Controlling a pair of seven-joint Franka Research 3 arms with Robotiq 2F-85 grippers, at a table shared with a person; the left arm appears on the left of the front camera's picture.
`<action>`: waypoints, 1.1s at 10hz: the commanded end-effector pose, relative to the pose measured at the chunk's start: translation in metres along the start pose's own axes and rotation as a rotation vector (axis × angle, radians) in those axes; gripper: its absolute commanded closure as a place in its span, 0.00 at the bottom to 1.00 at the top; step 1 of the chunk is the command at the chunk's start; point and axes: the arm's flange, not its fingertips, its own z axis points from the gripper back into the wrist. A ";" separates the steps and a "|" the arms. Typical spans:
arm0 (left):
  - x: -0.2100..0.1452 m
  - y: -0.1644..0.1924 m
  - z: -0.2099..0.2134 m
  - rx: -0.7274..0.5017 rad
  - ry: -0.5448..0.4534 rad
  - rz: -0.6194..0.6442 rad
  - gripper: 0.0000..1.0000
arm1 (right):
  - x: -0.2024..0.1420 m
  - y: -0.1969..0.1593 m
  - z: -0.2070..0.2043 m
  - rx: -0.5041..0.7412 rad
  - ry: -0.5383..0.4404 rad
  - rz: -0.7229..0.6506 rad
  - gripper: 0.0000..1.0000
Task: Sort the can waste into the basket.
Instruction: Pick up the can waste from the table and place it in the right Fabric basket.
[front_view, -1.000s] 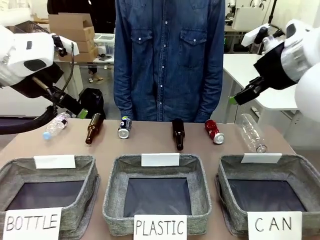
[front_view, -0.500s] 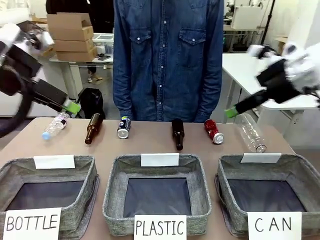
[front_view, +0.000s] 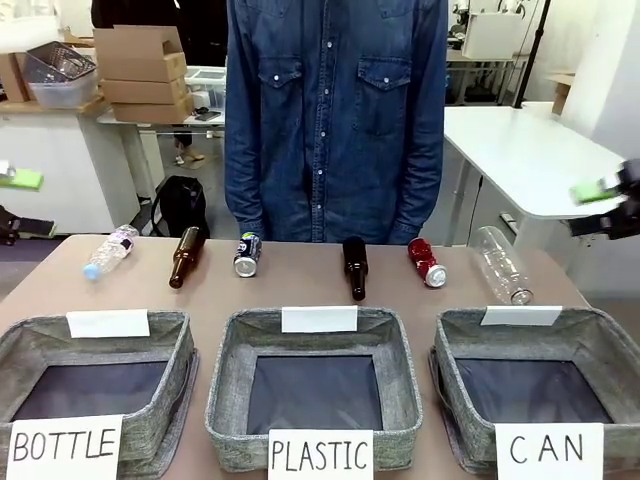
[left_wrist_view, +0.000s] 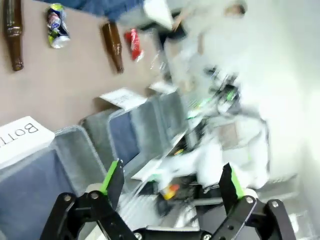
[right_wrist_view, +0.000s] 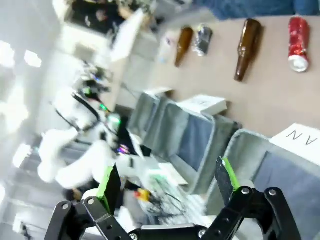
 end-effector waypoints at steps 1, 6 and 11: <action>0.007 0.009 -0.019 -0.068 -0.072 0.069 0.00 | 0.000 -0.007 0.006 0.044 -0.195 -0.205 0.00; 0.012 0.018 -0.016 -0.125 -0.090 0.088 0.00 | 0.014 -0.023 0.022 -0.037 -0.236 -0.248 0.00; 0.012 0.018 -0.016 -0.125 -0.090 0.088 0.00 | 0.014 -0.023 0.022 -0.037 -0.236 -0.248 0.00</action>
